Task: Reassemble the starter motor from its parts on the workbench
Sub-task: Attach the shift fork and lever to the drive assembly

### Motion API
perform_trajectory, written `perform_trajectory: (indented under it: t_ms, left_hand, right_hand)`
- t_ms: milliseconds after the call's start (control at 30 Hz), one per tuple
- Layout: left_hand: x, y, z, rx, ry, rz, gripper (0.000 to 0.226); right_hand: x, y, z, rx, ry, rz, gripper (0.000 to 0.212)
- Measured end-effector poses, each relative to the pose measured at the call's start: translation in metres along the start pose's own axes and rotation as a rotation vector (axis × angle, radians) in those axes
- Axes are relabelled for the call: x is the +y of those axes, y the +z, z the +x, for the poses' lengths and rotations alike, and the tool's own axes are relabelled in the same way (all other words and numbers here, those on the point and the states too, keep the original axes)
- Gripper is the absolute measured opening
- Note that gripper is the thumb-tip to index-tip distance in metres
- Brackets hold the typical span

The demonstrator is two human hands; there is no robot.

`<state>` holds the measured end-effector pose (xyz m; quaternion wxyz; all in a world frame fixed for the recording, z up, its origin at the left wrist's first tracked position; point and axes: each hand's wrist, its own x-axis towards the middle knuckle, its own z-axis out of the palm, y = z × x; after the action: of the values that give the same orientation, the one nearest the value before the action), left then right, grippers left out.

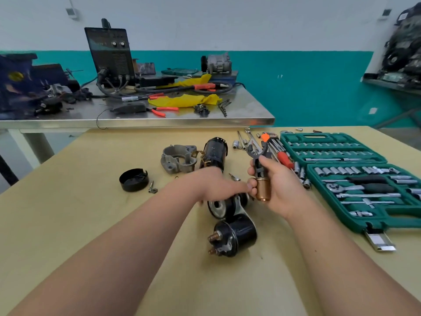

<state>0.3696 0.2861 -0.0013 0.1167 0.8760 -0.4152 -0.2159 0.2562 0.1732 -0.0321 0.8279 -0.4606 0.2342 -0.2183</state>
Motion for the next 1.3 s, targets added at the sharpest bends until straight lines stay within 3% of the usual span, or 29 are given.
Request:
perform_trajectory:
  t_ms: [67,100,200,300,500,633,800,900,967,1067,1300]
  left_hand:
    - [0.015,-0.004,0.005,-0.222,-0.06,-0.019,0.095]
    - [0.017,-0.004,0.008,-0.229,-0.061,-0.053,0.084]
    - [0.008,0.004,0.004,-0.004,0.019,-0.215,0.03]
    - [-0.014,0.012,-0.008,0.168,0.039,-0.423,0.009]
    - [-0.06,0.033,-0.031,0.562,-0.103,-0.876,0.018]
    - [-0.071,0.032,-0.036,0.659,-0.1,-0.793,0.02]
    - [-0.07,0.031,-0.037,0.68,-0.025,-0.556,0.018]
    - [-0.062,0.032,-0.046,0.776,0.191,-0.337,0.029]
    - [-0.049,0.035,-0.055,0.737,0.355,-0.242,0.038]
    - [-0.032,0.04,-0.06,0.643,0.388,-0.283,0.043]
    - [-0.025,0.042,-0.054,0.618,0.355,-0.371,0.035]
  right_hand:
    - [-0.001,-0.004,0.0,-0.004,-0.008,-0.048,0.022]
    - [-0.002,-0.007,0.0,-0.015,-0.005,-0.059,0.024]
    - [-0.005,-0.012,-0.001,-0.066,0.003,-0.04,0.029]
    - [-0.008,-0.014,-0.002,-0.134,-0.025,-0.013,0.026]
    - [-0.004,-0.006,-0.008,-0.296,-0.153,-0.1,0.017]
    - [-0.001,0.005,-0.013,-0.332,-0.205,-0.108,0.017]
    - [0.008,0.026,-0.018,-0.244,-0.239,-0.118,0.009]
    - [0.014,0.036,-0.022,-0.17,-0.233,-0.188,0.008]
    - [0.014,0.041,-0.026,-0.177,-0.184,-0.15,0.01]
    - [0.012,0.049,-0.031,-0.175,-0.121,-0.004,0.032]
    - [0.012,0.055,-0.028,-0.155,-0.072,0.184,0.037]
